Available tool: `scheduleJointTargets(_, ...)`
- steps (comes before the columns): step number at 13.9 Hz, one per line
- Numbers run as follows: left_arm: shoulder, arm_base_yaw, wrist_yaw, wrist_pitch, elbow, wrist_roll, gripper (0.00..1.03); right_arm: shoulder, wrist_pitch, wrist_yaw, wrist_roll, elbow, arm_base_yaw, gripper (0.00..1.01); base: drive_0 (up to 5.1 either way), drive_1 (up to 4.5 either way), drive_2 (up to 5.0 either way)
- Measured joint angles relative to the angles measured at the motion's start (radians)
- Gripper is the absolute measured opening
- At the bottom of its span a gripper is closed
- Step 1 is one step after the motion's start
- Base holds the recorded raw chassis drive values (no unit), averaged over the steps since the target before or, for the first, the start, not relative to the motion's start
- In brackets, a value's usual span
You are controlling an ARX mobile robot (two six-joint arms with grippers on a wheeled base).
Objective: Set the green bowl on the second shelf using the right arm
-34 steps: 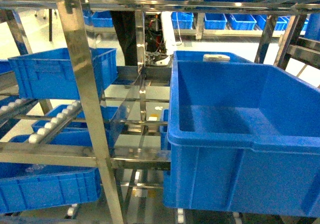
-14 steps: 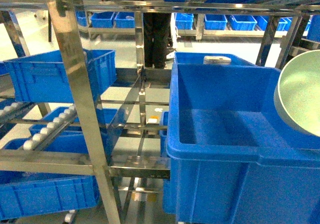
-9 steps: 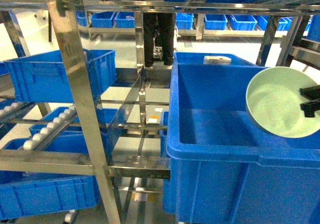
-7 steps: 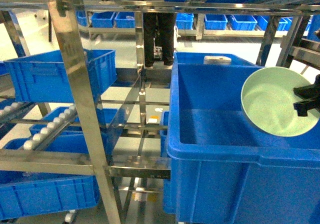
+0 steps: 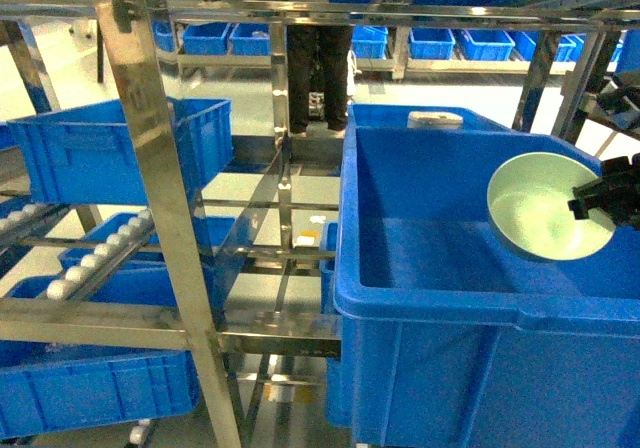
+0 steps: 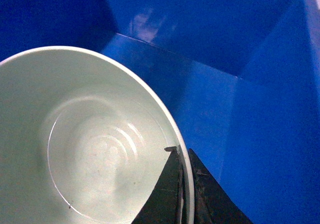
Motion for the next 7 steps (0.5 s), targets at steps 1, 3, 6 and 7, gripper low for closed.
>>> scheduleJointTargets(1,0.000,0.000,0.000,0.000,0.000,0.000,0.98,0.002,0.000,-0.002,-0.004,0.003,0.000,0.02,0.0,0.00,0.0)
scheduleJointTargets(3,0.000,0.000,0.000,0.000,0.000,0.000,0.98,0.017,-0.014,-0.011,-0.016,0.015,0.010,0.02,0.0,0.00,0.0)
scheduleJointTargets(6,0.000,0.000,0.000,0.000,0.000,0.000,0.98,0.045,-0.029,-0.032,-0.032,0.037,0.019,0.02,0.0,0.00,0.0)
scheduleJointTargets(7,0.000,0.000,0.000,0.000,0.000,0.000,0.98,0.052,-0.029,-0.043,-0.033,0.038,0.019,0.02,0.0,0.00,0.0)
